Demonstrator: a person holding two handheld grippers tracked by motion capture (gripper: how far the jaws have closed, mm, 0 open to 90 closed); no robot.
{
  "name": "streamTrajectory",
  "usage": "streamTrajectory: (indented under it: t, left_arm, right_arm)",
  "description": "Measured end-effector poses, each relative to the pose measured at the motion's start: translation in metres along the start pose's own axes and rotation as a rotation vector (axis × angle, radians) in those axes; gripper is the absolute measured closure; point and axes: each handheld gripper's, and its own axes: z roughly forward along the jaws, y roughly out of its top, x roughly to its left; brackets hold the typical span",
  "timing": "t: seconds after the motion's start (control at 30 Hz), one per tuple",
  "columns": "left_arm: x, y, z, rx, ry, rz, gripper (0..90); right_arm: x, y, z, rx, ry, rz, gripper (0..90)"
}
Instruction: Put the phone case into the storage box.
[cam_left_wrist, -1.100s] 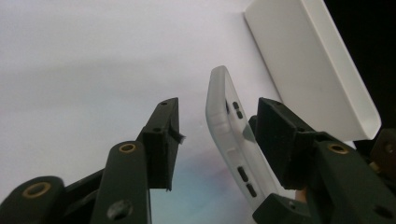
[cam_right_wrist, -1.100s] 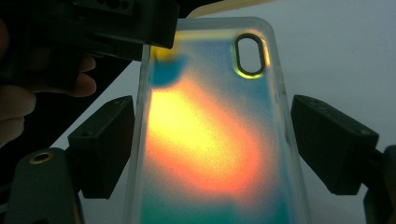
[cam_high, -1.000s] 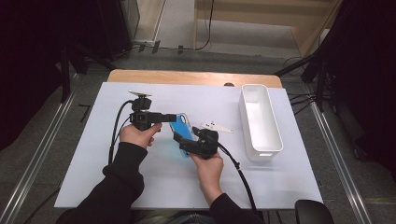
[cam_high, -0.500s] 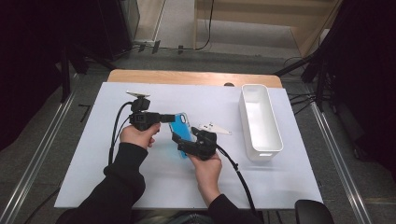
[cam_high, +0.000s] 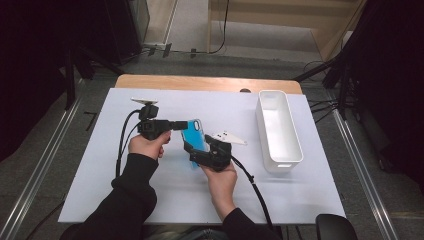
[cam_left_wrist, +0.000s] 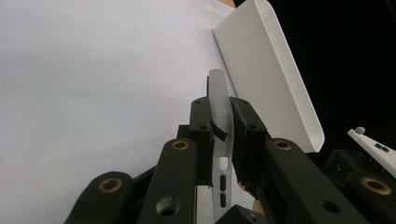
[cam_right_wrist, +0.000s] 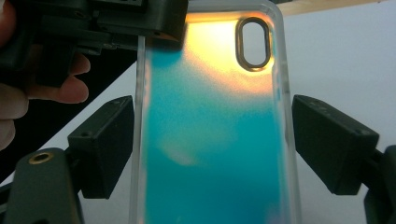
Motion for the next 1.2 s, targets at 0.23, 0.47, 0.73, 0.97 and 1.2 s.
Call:
streamTrajectory:
  t: [0.23, 0.47, 0.73, 0.97, 1.2]
  left_arm:
    - [0.002, 0.0, -0.001, -0.008, -0.029, -0.017, 80.4]
    - [0.0, 0.001, -0.003, -0.003, -0.039, -0.003, 80.3]
    - [-0.004, 0.002, -0.006, -0.016, -0.026, 0.051, 80.3]
    - [-0.009, 0.005, -0.01, -0.006, -0.002, 0.121, 80.3]
    - [-0.019, 0.006, -0.014, -0.007, 0.041, 0.228, 80.2]
  right_arm:
    - [0.001, 0.001, -0.001, -0.009, -0.004, -0.008, 14.8]
    - [-0.001, 0.003, 0.0, -0.014, 0.041, -0.033, 2.1]
    - [-0.002, 0.013, -0.006, 0.047, 0.051, -0.047, 0.0]
    - [-0.01, 0.024, -0.014, 0.136, 0.116, -0.089, 0.0]
    - [-0.016, 0.032, -0.02, 0.214, 0.154, -0.114, 0.0]
